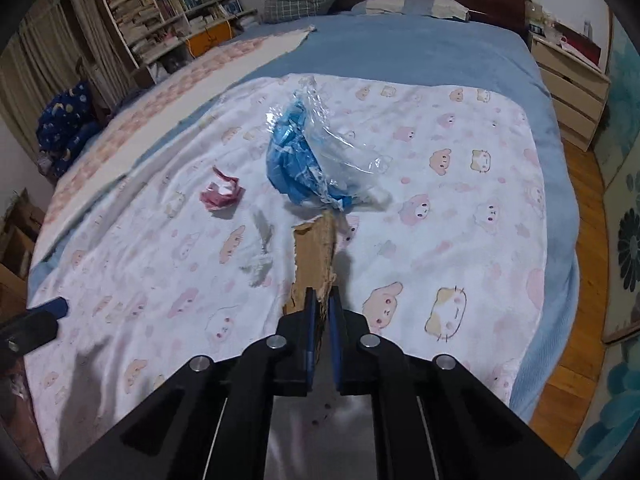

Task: Collect trash
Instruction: 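Grasp the twisted white tissue with the left tool while the right tool holds cardboard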

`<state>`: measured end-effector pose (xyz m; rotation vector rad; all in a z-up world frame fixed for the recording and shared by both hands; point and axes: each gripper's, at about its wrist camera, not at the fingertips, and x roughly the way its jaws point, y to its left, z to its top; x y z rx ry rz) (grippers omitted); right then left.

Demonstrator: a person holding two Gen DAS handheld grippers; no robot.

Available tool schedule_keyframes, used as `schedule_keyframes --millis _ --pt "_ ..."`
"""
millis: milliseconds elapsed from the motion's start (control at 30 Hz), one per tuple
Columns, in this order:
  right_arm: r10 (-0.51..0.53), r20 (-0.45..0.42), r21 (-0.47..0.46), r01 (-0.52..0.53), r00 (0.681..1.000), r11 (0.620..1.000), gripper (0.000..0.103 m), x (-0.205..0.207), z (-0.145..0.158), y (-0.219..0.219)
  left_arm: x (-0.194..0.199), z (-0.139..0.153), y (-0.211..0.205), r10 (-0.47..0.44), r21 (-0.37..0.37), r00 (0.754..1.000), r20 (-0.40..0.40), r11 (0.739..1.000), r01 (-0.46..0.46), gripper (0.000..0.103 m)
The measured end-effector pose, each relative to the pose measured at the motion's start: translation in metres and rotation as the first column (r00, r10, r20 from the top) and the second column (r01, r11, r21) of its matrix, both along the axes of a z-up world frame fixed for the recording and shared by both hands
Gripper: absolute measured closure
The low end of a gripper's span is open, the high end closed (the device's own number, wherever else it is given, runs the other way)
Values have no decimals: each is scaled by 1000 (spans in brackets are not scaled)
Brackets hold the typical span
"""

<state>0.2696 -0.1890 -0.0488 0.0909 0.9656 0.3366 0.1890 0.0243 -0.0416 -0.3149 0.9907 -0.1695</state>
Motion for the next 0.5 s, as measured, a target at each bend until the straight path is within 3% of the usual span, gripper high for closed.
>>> schedule_keyframes --millis 233,367,433,500 --pt "-50 64 167 39 997 985 98 -58 39 -34 26 -12 -29 -32 11 999 -16 999 32 16" --pt "-111 28 274 99 993 957 98 -93 43 -65 53 -24 -61 -105 44 994 -10 993 106 16" --pt "-115 20 296 104 993 950 98 -105 43 -76 67 -33 -67 -109 14 994 -19 994 109 16" --pt "-126 16 290 116 992 950 98 -118 44 -86 81 -44 -65 -75 -81 996 -39 994 71 17"
